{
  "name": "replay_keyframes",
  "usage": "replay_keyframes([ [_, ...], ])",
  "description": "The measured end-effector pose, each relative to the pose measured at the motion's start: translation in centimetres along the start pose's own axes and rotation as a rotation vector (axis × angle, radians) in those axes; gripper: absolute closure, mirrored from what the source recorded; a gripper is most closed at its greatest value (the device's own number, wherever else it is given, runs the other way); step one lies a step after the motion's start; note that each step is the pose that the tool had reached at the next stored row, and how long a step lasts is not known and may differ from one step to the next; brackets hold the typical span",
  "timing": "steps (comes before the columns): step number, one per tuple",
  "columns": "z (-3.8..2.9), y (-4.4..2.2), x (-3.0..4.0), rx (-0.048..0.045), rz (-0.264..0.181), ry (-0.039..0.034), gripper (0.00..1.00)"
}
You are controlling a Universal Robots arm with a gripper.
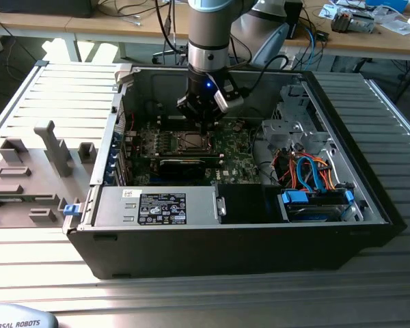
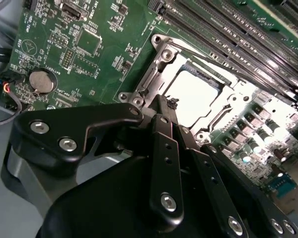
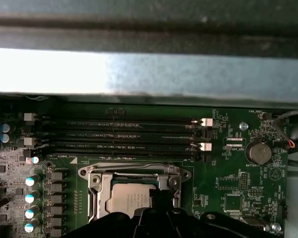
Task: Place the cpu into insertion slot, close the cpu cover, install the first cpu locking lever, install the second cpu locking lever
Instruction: 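Install the first cpu locking lever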
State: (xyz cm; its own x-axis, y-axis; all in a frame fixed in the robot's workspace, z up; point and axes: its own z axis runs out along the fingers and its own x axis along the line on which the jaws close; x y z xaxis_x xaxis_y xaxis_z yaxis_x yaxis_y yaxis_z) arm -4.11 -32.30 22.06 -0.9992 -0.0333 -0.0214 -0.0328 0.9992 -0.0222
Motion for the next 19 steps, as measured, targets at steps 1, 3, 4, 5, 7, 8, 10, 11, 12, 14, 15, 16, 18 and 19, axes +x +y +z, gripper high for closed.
replay_keyframes([
  [1, -0.01, -0.10, 0.00, 0.0008, 0.000, 0.0001, 0.89],
  [3, -0.08, -0.43, 0.01, 0.0034, 0.000, 0.0002, 0.89],
  [4, -0.16, -0.51, 0.02, 0.0047, 0.000, 0.0003, 0.89],
  [5, -0.33, -0.59, 0.02, 0.0064, 0.000, 0.0004, 0.89],
  [7, -0.62, -0.69, 0.02, 0.0079, 0.000, 0.0003, 0.89],
  [8, -0.72, -0.71, 0.01, 0.0084, 0.000, 0.0004, 0.89],
  [10, -0.94, -0.80, 0.01, 0.0096, 0.000, 0.0003, 0.89],
  [11, -1.07, -0.86, 0.00, 0.0100, 0.000, 0.0004, 0.89],
  [12, -1.27, -0.96, 0.01, 0.0102, 0.000, 0.0004, 0.89],
  [14, -1.64, -1.07, 0.01, 0.0111, 0.000, 0.0004, 0.89],
  [15, -1.73, -1.08, 0.00, 0.0113, 0.000, 0.0004, 0.89],
  [16, -1.88, -1.09, 0.00, 0.0116, 0.000, 0.0004, 0.89],
  [18, -2.11, -1.10, -0.01, 0.0117, 0.000, 0.0004, 0.89],
  [19, -2.24, -1.10, -0.01, 0.0117, 0.000, 0.0004, 0.89],
])
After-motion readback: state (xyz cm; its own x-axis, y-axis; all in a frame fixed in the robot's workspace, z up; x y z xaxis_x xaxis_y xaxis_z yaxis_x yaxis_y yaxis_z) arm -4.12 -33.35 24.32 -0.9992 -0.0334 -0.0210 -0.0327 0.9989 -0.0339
